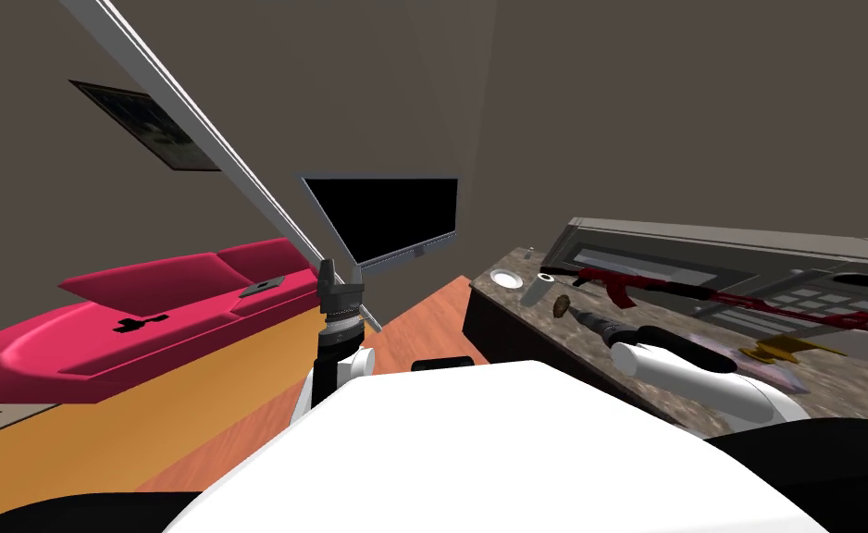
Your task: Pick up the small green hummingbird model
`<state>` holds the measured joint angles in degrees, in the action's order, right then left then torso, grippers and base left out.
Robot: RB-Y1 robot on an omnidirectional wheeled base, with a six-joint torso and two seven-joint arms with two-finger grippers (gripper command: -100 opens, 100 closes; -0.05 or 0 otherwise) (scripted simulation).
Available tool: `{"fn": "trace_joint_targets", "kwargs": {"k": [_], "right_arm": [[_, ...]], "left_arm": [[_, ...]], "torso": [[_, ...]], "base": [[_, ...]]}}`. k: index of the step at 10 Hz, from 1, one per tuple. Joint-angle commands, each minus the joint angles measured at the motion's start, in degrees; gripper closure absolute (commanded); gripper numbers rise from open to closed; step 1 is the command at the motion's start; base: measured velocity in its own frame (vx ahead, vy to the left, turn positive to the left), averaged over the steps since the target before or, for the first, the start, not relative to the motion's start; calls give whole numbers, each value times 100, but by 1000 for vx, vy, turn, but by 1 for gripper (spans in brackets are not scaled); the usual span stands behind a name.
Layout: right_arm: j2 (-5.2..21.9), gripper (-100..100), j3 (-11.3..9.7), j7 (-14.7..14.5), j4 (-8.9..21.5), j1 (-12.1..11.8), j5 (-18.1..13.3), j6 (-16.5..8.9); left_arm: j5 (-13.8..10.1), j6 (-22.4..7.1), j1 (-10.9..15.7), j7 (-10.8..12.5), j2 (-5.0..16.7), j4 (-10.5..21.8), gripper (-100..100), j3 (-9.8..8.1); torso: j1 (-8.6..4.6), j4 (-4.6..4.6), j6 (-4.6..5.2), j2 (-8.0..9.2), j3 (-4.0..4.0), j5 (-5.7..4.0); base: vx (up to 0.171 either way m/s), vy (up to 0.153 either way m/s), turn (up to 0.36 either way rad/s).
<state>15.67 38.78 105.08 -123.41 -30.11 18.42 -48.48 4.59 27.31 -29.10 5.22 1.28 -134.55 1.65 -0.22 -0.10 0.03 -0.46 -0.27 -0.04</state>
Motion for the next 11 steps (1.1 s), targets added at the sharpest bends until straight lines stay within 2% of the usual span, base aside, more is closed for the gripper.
{"fn": "trace_joint_targets", "kwargs": {"k": [1, 2, 3, 4, 5, 7, 8, 11], "right_arm": [[34, -100, 41, 199, 155, 33, -3, -82], [70, -100, 125, 419, 301, 77, -32, -311], [70, -100, 125, 462, 301, 77, -32, -311], [97, -100, 201, 682, 446, 119, -61, -525], [97, -100, 201, 704, 446, 119, -61, -525], [123, -100, 326, 1067, 720, 186, -115, -853], [123, -100, 326, 1123, 720, 186, -115, -903], [90, -100, 436, 1556, 1062, 239, -171, -1306]], "left_arm": [[0, 0, 0, 0, 0, 0, 0, 0], [0, 0, 0, 0, 0, 0, 0, 0], [0, 0, 0, 0, 0, 0, 0, 0], [0, 0, 0, 0, 0, 0, 0, 0], [0, 0, 0, 0, 0, 0, 0, 0], [0, 0, 0, 0, 0, 0, 0, 0], [0, 0, -1, 0, 0, 0, 0, 0], [0, 0, 0, 0, 0, 0, 0, 0]], "torso": [[0, 0, 0, 0, 0, 0], [3, 0, 1, 5, 2, 0], [7, -1, 0, -4, -2, 1], [3, 0, 2, 5, 2, 1], [-2, 1, 1, 6, 3, 0], [-4, 1, 1, 7, 4, -1], [-9, -2, 1, -11, -6, -2], [0, 0, 2, 3, 1, 0]], "base": [[119, -31, 38], [150, -19, 69], [118, -39, 32], [116, -53, 63], [105, -45, 28], [153, -64, 58], [146, -45, 27], [123, -49, 31]]}}
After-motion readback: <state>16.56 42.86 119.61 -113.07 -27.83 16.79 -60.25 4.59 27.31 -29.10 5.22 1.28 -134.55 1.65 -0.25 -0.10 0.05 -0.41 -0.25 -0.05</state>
